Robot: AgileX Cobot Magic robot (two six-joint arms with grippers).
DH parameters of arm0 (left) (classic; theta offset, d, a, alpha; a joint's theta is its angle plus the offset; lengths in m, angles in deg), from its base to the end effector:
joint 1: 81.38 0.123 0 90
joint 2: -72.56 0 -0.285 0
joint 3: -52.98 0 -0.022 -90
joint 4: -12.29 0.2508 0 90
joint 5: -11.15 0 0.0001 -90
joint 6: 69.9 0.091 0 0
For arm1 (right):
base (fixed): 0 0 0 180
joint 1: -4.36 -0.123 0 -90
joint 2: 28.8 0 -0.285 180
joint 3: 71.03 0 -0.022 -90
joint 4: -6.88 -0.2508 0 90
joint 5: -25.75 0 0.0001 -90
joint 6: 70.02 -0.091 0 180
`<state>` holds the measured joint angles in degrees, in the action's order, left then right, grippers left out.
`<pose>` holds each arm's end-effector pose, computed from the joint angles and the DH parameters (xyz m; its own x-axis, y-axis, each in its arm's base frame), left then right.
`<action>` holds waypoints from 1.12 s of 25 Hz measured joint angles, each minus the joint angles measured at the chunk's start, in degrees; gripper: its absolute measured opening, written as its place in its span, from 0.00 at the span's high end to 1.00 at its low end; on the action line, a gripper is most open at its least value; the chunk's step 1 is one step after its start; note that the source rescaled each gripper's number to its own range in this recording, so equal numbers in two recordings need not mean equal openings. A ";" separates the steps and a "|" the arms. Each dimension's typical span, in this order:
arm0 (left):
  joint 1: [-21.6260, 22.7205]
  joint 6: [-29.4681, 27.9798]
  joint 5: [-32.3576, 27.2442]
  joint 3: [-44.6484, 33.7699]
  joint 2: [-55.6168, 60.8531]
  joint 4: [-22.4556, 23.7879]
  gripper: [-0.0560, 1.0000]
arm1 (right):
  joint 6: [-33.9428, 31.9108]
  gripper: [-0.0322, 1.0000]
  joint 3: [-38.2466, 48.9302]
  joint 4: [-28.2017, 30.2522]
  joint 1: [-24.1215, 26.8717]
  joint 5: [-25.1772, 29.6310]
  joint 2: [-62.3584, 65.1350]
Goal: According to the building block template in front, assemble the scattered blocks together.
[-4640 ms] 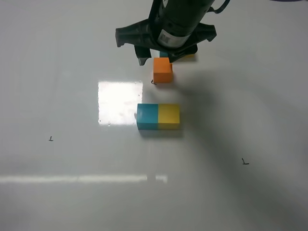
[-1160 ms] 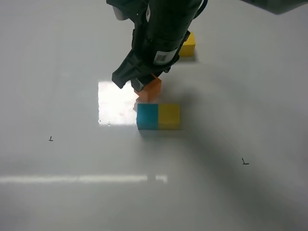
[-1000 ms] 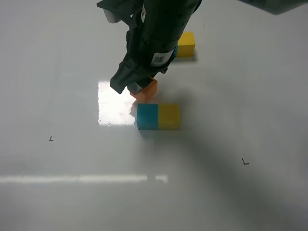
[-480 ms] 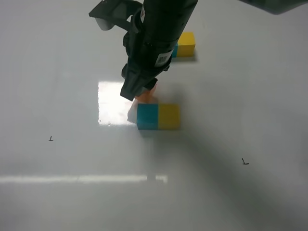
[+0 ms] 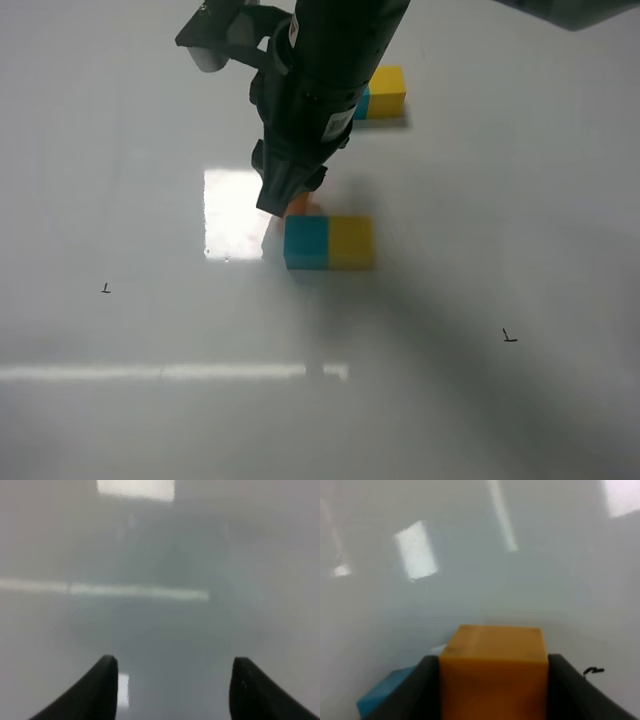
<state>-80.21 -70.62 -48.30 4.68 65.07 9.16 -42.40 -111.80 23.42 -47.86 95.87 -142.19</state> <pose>-0.0052 -0.0044 0.2806 -0.4263 -0.0490 -0.9033 0.0049 0.9984 -0.0565 0.2642 0.3011 0.4114 -0.0394 -0.9163 -0.3986 -0.8169 0.2592 -0.5152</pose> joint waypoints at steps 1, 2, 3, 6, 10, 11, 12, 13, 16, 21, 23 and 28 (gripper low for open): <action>0.00 0.00 0.00 0.00 0.00 0.00 0.72 | 0.53 0.58 0.00 0.00 0.00 0.00 0.00; 0.00 0.00 0.00 0.00 0.00 0.00 0.72 | 0.81 0.58 0.00 0.00 0.00 0.00 0.00; 0.00 0.00 0.00 0.00 0.00 0.00 0.72 | 1.21 0.58 0.00 0.05 0.00 0.00 0.00; 0.00 0.00 0.00 0.00 0.00 0.00 0.72 | 2.40 0.58 0.00 0.16 0.00 0.00 0.00; 0.00 0.00 0.00 0.00 0.00 0.00 0.72 | 3.15 0.58 0.00 0.21 0.00 0.00 0.00; 0.00 0.00 0.00 0.00 0.00 0.00 0.72 | 3.32 0.58 0.00 0.21 0.00 0.00 0.00; 0.00 0.00 0.00 0.00 0.00 0.00 0.72 | 3.58 0.58 0.00 0.15 0.00 0.00 0.00; 0.00 0.00 0.00 0.00 0.00 0.00 0.72 | 3.82 0.58 0.00 0.15 0.00 0.00 0.00; 0.00 0.00 0.00 0.00 0.00 0.00 0.72 | 4.23 0.58 0.00 -0.15 0.00 0.05 0.26; 0.00 0.00 0.00 0.00 0.00 0.00 0.72 | 6.04 0.58 0.31 -1.37 0.00 0.11 3.16; 0.00 0.00 0.00 0.00 0.00 0.00 0.72 | 6.63 0.58 2.12 -1.37 0.00 -0.02 5.31; 0.00 0.00 0.00 0.00 0.00 0.00 0.72 | 7.32 0.58 9.34 -0.95 0.00 -0.10 8.95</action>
<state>-80.21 -70.62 -48.30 4.68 65.07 9.16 -35.08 -102.46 22.47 -47.86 95.77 -133.24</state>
